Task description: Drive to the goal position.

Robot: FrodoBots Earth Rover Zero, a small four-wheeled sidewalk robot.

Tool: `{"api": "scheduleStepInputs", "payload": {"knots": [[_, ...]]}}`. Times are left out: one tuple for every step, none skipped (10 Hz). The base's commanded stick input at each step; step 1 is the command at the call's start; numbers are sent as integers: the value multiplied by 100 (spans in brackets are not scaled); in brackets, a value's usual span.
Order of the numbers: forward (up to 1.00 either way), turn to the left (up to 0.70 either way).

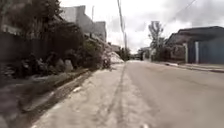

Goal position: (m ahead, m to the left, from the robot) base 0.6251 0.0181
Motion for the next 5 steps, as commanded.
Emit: {"api": "scheduleStepInputs", "payload": {"knots": [[100,0],[100,0],[100,0],[100,0],[100,0]]}}
